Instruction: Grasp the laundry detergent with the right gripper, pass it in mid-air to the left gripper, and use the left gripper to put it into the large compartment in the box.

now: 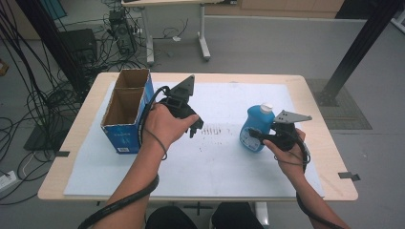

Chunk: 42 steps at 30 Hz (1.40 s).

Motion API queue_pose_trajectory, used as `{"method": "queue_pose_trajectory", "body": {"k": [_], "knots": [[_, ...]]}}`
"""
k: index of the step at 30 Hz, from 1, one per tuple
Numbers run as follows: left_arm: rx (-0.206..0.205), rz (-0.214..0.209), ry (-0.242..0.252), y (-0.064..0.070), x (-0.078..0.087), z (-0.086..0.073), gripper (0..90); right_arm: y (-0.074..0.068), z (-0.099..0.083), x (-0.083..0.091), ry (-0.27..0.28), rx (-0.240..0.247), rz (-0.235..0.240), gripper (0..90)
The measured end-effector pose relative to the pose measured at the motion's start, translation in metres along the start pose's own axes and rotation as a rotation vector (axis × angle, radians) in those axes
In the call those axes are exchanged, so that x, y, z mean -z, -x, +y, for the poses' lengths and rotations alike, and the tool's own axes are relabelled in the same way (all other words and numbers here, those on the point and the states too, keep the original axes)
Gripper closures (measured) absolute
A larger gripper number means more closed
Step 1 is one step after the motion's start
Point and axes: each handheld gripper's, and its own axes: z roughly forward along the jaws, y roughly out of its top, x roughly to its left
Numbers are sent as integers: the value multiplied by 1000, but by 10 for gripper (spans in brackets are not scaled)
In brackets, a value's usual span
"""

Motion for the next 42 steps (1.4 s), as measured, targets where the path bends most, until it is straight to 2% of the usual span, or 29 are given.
{"method": "queue_pose_trajectory", "body": {"k": [5, 6, 12, 13, 16, 20, 22, 25, 27, 28, 29, 31, 32, 33, 34, 37, 38, 39, 40, 42], "knots": [[-33, -1, 11, -2, 11, 2, 54, 2, 10, 1, -16, -31, 16, 461], [-49, -8, 14, -4, 17, 3, 48, 6, 15, 1, -18, -5, 26, 461], [-92, -15, 35, -9, 31, 8, 51, 15, 33, -1, -43, -3, 61, 460], [-126, -15, 32, -10, 38, 11, 51, 17, 36, -2, -41, -3, 68, 459], [-146, -14, 34, -11, 42, 15, 52, 20, 42, -4, -44, -9, 81, 459], [-208, -5, 42, -13, 54, 23, 54, 27, 57, -11, -56, -8, 108, 459], [-214, -6, 45, -13, 56, 25, 52, 28, 59, -12, -60, -4, 113, 459], [-248, -3, 52, -16, 62, 30, 52, 31, 67, -17, -64, 3, 125, 458], [-274, -11, 65, -17, 66, 33, 51, 33, 72, -21, -68, 2, 138, 458], [-302, -6, 76, -17, 70, 36, 51, 34, 77, -25, -74, 8, 152, 458], [-302, -6, 76, -17, 70, 36, 50, 34, 77, -25, -74, 8, 152, 458], [-331, -16, 75, -17, 73, 39, 49, 33, 85, -33, -81, 17, 178, 458], [-361, -14, 78, -17, 76, 41, 49, 33, 88, -36, -81, 20, 188, 457], [-361, -14, 78, -17, 76, 41, 49, 33, 88, -36, -81, 20, 188, 457], [-387, -13, 83, -19, 80, 43, 49, 31, 93, -42, -82, 19, 212, 457], [-421, -8, 105, -20, 87, 45, 49, 28, 99, -50, -90, 27, 238, 457], [-421, -8, 105, -20, 87, 45, 49, 28, 99, -50, -90, 27, 238, 457], [-448, -9, 118, -22, 92, 45, 49, 25, 103, -56, -98, 36, 261, 457], [-448, -9, 118, -22, 92, 45, 49, 24, 104, -59, -102, 38, 273, 457], [-480, -3, 130, -24, 96, 47, 48, 21, 107, -64, -113, 43, 297, 457]]}}
